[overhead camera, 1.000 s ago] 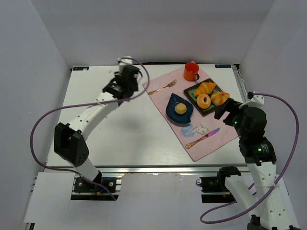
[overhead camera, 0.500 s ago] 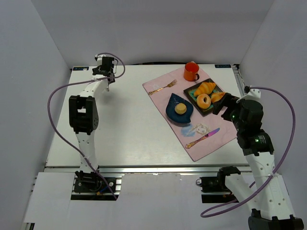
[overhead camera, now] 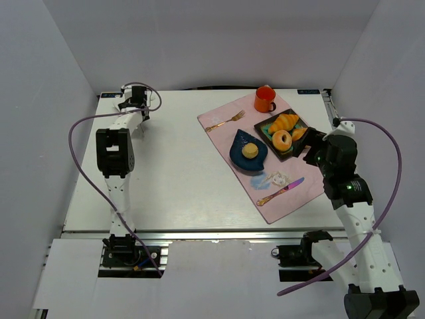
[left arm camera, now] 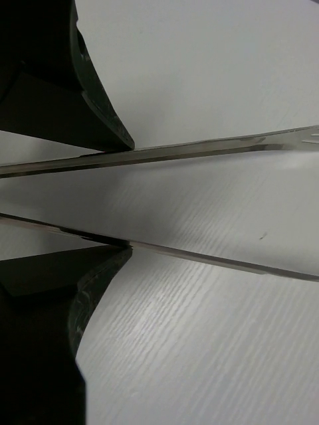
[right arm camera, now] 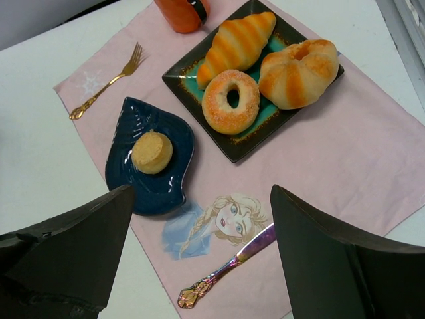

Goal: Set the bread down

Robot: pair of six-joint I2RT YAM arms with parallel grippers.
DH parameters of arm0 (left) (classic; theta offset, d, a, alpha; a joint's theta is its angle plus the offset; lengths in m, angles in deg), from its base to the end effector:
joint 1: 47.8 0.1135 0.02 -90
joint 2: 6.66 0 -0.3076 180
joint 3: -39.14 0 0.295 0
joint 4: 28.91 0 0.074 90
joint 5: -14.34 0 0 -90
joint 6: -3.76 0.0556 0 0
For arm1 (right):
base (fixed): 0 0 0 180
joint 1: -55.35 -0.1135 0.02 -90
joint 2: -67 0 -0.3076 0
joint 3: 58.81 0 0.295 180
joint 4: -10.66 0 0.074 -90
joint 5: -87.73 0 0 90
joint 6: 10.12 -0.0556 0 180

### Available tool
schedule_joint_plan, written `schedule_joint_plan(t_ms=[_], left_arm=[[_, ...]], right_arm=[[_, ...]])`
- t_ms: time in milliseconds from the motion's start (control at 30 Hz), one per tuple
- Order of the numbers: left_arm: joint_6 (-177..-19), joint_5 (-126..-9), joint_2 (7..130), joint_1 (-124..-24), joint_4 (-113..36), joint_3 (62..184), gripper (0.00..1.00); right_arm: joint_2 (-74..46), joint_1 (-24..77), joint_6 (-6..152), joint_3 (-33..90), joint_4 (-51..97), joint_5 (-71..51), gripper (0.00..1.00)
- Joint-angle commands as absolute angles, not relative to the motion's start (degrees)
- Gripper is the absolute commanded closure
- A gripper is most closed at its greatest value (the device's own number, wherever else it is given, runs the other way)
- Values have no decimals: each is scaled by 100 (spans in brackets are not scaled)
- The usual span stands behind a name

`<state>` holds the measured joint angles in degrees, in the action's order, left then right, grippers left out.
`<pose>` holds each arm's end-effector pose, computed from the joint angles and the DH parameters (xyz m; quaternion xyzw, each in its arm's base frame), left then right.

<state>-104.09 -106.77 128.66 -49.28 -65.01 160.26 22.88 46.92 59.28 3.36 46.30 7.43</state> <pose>0.6029 0.0132 0.1639 -0.2191 0.8839 0.1937 0.3648 0.2016 0.0204 0.3801 0.1349 0.7942 0.0815 0.5869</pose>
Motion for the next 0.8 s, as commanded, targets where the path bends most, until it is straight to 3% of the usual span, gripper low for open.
schedule_joint_plan(t_ms=[0, 133, 367, 533, 767], left_arm=[[-10399, -10801, 13009, -4789, -6280, 16320, 32], [-10426, -10677, 13124, -4789, -6227, 16250, 29], [-10443, -10624, 12914, -4789, -6095, 15890, 2], [-10461, -10835, 12308, -4789, -6332, 15732, 2], [-10715, -10714, 10270, -4789, -7219, 15521, 2]], right_arm=[[2191, 4673, 5993, 285, 4261, 740, 11], [2121, 4682, 5958, 267, 4200, 688, 11], [2138, 4682, 5949, 258, 4182, 652, 11], [2156, 4673, 6019, 337, 4279, 740, 11], [2349, 4682, 5782, 610, 4761, 705, 11]])
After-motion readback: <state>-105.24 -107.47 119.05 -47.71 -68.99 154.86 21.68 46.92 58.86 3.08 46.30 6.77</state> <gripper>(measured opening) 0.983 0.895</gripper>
